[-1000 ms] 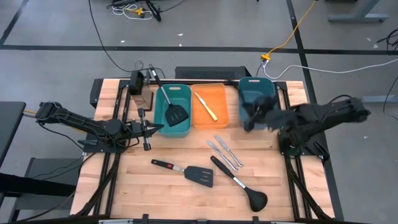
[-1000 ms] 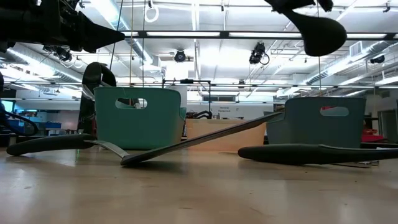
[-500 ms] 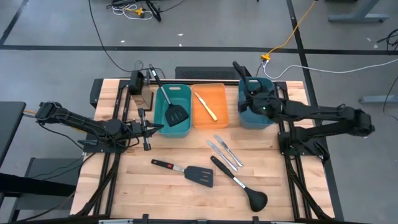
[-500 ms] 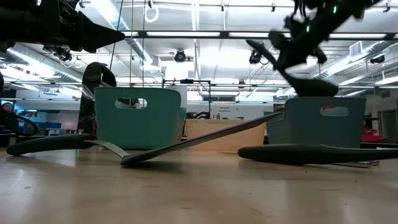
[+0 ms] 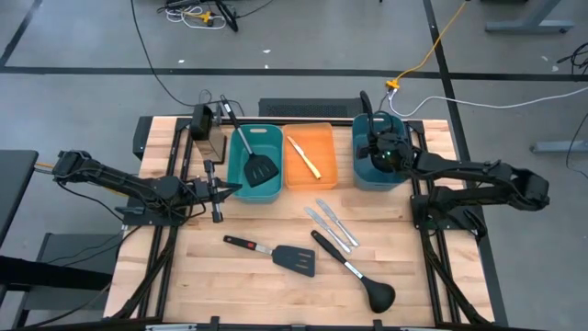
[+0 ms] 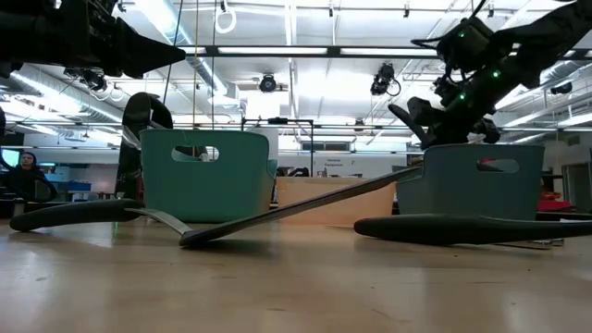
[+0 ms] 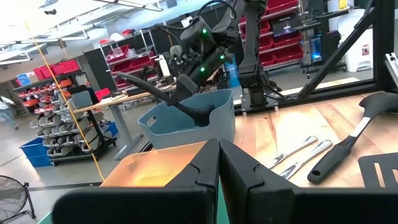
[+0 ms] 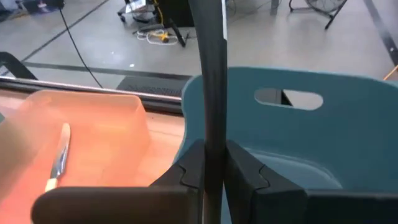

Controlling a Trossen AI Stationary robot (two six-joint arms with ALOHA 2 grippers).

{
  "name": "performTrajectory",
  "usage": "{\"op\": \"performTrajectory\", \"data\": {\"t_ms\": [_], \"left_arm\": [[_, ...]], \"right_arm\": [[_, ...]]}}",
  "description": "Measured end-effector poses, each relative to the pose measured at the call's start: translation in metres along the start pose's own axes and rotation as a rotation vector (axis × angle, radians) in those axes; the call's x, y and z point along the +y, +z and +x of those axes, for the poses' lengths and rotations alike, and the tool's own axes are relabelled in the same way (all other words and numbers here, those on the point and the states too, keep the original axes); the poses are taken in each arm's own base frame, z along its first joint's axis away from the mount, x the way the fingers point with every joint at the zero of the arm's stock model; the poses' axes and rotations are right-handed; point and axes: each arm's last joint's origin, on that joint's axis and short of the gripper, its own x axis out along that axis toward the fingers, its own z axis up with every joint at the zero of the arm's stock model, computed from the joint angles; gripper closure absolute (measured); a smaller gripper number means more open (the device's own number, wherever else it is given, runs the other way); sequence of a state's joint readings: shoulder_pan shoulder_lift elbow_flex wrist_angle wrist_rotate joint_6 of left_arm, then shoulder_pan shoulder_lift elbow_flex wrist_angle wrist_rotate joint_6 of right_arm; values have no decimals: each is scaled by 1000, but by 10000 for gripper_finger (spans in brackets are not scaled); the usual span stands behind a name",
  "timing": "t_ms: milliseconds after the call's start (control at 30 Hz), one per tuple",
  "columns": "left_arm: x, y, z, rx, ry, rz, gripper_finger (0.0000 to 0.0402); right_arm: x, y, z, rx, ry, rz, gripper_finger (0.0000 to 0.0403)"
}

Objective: Pick & Place Kitchen Items
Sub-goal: Put the top black spoon into the blue bin

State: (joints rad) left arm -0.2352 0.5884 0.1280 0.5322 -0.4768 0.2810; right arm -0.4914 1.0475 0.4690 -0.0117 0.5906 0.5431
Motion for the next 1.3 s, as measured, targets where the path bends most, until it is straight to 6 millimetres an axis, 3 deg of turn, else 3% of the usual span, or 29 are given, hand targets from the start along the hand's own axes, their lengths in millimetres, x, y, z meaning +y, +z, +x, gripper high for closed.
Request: {"op": "performTrajectory", "data": {"t_ms": [667,800,1067,1300], "left_arm": [[0,-1,0,13,-3,7,386],[-1,-3,0,28,-7,15,386],[-1,-3,0,26,-7,14,386],[-1,-3,0,26,-6,14,386]], "right_arm": [[-11,-26,55,155,-121,-18,363],[-10,-26,55,158,-112,-3,354],[-9,-23,49,162,-55,16,260],[-6,-5,31,100,74,-48,244]]}}
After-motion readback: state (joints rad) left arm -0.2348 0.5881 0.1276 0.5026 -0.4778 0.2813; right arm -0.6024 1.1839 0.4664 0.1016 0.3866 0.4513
